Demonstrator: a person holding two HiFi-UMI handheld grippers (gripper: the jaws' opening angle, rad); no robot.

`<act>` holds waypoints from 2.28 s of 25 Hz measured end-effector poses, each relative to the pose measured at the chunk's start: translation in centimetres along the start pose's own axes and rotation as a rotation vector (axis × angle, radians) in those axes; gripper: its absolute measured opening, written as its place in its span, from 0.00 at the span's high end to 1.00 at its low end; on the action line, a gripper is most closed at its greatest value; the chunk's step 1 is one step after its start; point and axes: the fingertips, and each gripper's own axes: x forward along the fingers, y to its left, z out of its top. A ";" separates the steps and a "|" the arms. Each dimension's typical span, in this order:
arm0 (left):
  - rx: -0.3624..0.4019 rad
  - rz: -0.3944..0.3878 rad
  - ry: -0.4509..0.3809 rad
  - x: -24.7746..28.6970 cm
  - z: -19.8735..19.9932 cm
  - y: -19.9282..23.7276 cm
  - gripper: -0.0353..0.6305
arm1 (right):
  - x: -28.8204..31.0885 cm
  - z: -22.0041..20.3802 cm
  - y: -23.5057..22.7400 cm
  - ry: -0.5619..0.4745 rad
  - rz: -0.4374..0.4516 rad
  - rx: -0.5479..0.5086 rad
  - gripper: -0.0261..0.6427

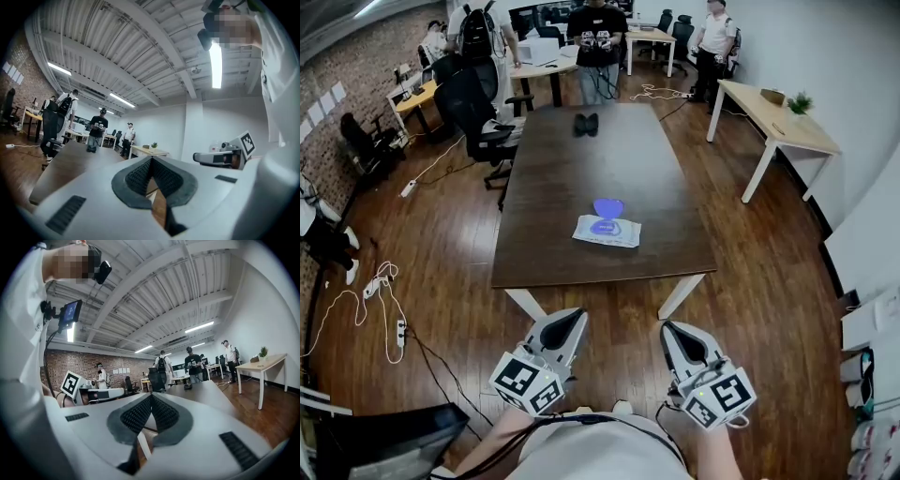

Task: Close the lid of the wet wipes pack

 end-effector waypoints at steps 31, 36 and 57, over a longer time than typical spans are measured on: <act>-0.050 0.083 0.042 7.4 -3.3 1.7 0.94 | 3.2 -1.7 -7.6 0.045 0.087 0.030 0.95; -0.066 0.060 0.043 10.4 -2.7 6.1 0.94 | 8.0 -1.4 -9.4 0.072 0.074 0.026 0.95; -0.068 -0.078 0.091 22.6 0.5 24.9 0.94 | 30.0 0.4 -16.2 0.105 -0.021 -0.001 0.95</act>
